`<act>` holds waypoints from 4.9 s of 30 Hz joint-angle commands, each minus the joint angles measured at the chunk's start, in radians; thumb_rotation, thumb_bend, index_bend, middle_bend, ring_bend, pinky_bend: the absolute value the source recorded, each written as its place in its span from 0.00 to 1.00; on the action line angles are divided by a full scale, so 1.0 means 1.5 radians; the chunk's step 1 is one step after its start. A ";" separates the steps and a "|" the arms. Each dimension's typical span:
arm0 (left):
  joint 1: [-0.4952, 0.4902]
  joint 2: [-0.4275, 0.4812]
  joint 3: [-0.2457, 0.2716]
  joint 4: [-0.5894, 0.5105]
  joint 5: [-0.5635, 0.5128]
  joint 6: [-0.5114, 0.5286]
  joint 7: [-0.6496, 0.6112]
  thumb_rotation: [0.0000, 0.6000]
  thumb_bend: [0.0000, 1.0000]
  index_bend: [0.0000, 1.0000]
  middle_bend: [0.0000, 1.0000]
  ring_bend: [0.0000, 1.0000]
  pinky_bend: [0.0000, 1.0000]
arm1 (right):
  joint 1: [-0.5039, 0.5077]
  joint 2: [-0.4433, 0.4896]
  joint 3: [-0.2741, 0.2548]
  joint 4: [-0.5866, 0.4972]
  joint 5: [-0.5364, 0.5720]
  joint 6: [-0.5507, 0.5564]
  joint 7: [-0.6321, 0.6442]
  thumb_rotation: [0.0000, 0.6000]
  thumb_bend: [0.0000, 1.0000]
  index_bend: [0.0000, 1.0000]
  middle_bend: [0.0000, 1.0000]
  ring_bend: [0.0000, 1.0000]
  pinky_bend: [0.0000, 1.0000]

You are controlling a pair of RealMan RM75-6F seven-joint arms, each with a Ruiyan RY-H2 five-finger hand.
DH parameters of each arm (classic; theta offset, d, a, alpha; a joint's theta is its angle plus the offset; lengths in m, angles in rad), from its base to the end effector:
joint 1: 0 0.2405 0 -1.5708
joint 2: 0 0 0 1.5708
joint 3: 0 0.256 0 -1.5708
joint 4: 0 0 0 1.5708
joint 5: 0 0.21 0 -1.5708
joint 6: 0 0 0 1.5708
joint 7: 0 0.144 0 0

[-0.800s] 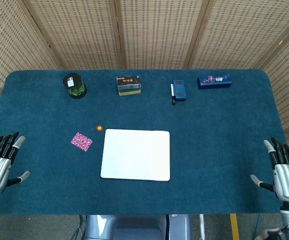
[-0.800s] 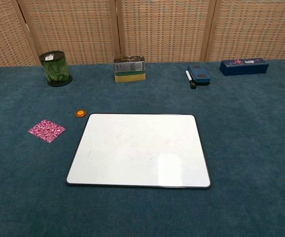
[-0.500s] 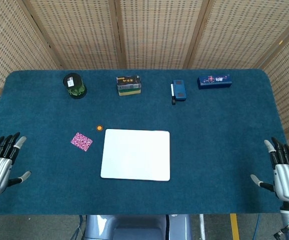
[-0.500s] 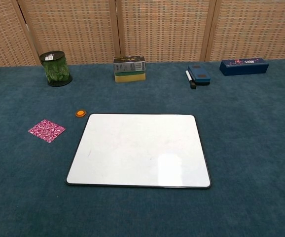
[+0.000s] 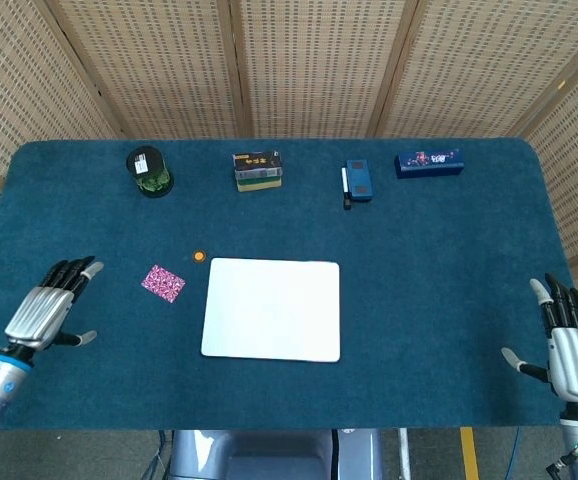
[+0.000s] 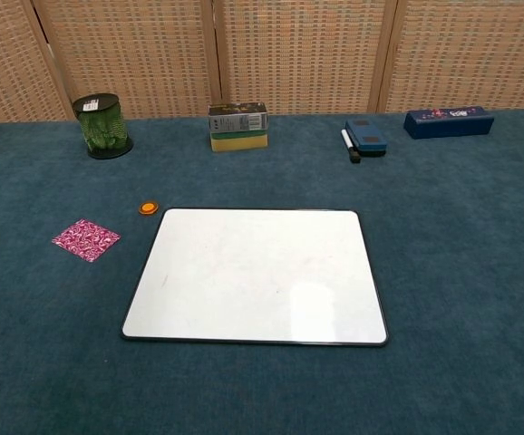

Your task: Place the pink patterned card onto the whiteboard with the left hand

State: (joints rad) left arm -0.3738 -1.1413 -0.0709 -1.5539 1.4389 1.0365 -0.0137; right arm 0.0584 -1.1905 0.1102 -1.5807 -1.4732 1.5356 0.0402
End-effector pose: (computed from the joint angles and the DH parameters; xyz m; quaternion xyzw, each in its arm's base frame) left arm -0.2885 0.2663 0.1071 -0.7084 -0.4188 -0.3139 0.4736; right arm -0.3121 -0.1846 0.1560 0.5416 -0.3931 0.4336 0.6034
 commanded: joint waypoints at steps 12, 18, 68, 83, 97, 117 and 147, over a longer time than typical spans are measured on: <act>-0.153 -0.157 -0.045 0.186 -0.085 -0.164 0.093 1.00 0.06 0.18 0.00 0.00 0.00 | 0.001 0.002 0.002 -0.004 0.007 -0.005 0.001 1.00 0.00 0.00 0.00 0.00 0.00; -0.181 -0.171 -0.035 0.204 -0.097 -0.204 0.131 1.00 0.09 0.19 0.00 0.00 0.00 | 0.000 0.002 0.001 -0.005 0.007 -0.005 0.002 1.00 0.00 0.00 0.00 0.00 0.00; -0.265 -0.241 -0.019 0.221 -0.294 -0.239 0.321 1.00 0.21 0.33 0.00 0.00 0.00 | 0.001 0.008 0.001 -0.010 0.010 -0.014 0.014 1.00 0.00 0.00 0.00 0.00 0.00; -0.273 -0.254 -0.009 0.228 -0.315 -0.223 0.331 1.00 0.22 0.47 0.00 0.00 0.00 | 0.001 0.010 0.001 -0.012 0.011 -0.016 0.019 1.00 0.00 0.00 0.00 0.00 0.00; -0.273 -0.227 -0.016 0.182 -0.280 -0.187 0.304 1.00 0.23 0.48 0.00 0.00 0.00 | 0.002 0.011 0.001 -0.013 0.012 -0.018 0.018 1.00 0.00 0.00 0.00 0.00 0.00; -0.387 -0.313 -0.050 0.029 -0.394 -0.123 0.533 1.00 0.20 0.48 0.00 0.00 0.00 | 0.003 0.015 0.000 -0.016 0.018 -0.026 0.023 1.00 0.00 0.00 0.00 0.00 0.00; -0.430 -0.286 -0.085 0.017 -0.501 -0.041 0.582 1.00 0.19 0.23 0.00 0.00 0.00 | 0.007 0.022 0.000 -0.022 0.027 -0.042 0.031 1.00 0.00 0.00 0.00 0.00 0.00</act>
State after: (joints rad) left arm -1.0288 -1.6015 -0.1864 -1.5437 0.6896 0.9880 0.8874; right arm 0.0691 -1.1582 0.1104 -1.6128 -1.4325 1.4735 0.0868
